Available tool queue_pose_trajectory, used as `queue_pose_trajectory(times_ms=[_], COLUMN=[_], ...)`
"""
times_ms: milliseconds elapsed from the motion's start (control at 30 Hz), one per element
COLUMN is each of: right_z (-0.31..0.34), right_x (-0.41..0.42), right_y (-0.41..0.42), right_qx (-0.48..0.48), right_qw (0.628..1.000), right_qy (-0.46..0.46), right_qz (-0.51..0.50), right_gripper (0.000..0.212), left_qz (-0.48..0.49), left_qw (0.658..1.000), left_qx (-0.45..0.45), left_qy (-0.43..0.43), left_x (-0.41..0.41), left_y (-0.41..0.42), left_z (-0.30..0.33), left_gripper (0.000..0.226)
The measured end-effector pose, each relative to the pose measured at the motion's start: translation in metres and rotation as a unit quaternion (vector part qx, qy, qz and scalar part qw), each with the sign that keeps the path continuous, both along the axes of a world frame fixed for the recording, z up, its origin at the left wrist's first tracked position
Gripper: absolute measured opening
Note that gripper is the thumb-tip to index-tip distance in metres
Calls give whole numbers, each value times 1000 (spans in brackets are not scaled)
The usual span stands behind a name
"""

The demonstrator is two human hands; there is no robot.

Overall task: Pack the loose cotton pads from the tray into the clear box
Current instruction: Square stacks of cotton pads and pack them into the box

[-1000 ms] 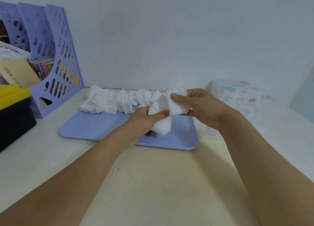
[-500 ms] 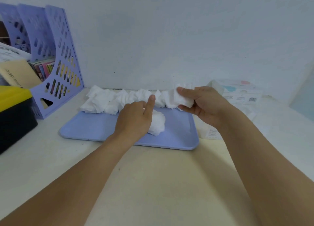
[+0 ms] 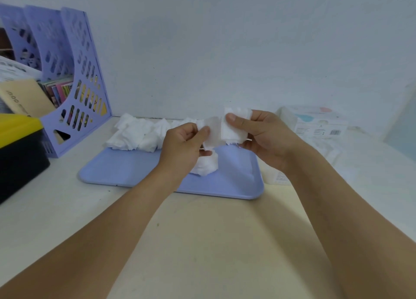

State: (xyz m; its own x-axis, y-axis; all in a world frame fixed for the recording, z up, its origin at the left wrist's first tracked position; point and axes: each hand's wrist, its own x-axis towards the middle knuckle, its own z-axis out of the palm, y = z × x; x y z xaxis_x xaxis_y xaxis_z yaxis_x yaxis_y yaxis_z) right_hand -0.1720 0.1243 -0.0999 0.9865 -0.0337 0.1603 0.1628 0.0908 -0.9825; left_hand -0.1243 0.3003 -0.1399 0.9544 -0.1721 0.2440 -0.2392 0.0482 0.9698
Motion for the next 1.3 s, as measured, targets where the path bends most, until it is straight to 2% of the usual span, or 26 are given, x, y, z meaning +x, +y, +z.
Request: queue_pose_trajectory(times_ms=[133,200,400,533,767,1000,1133,1300], right_z=[4,1,-2,-2,-6,-6,-7,-8], right_x=[-2,0,2,3,5,6,6,6], right_y=[-2,-1,2,3,5,5,4,6], right_qx=[-81,-109,-148,-155,-171,-189,-172,-140], right_qw=[996,994,989,987,984,980,983,987], right_qy=[-26,-28,-13,-14,-6,-13,-6,-1], right_qz=[10,-11,-26,-45,-60,-60,-60,-74], right_gripper=[40,35,52,44,44,35,33,37], left_qz=[-39,-66,-100,-116,-134,-120,-117,-156], left_qw=[999,998,991,986,979,983,983,972], left_qx=[30,11,-44,-60,-80,-68,-61,-97], left_qy=[-14,3,81,108,135,125,126,146], left_x=[-10,-13,-14,-15,-18,-16,-15,-16], left_y=[-1,-2,-2,-2,-2,-1,-1,0], left_z=[4,7,10,11,12,9,10,15], left_gripper=[15,19,22,21,24,22,23,20])
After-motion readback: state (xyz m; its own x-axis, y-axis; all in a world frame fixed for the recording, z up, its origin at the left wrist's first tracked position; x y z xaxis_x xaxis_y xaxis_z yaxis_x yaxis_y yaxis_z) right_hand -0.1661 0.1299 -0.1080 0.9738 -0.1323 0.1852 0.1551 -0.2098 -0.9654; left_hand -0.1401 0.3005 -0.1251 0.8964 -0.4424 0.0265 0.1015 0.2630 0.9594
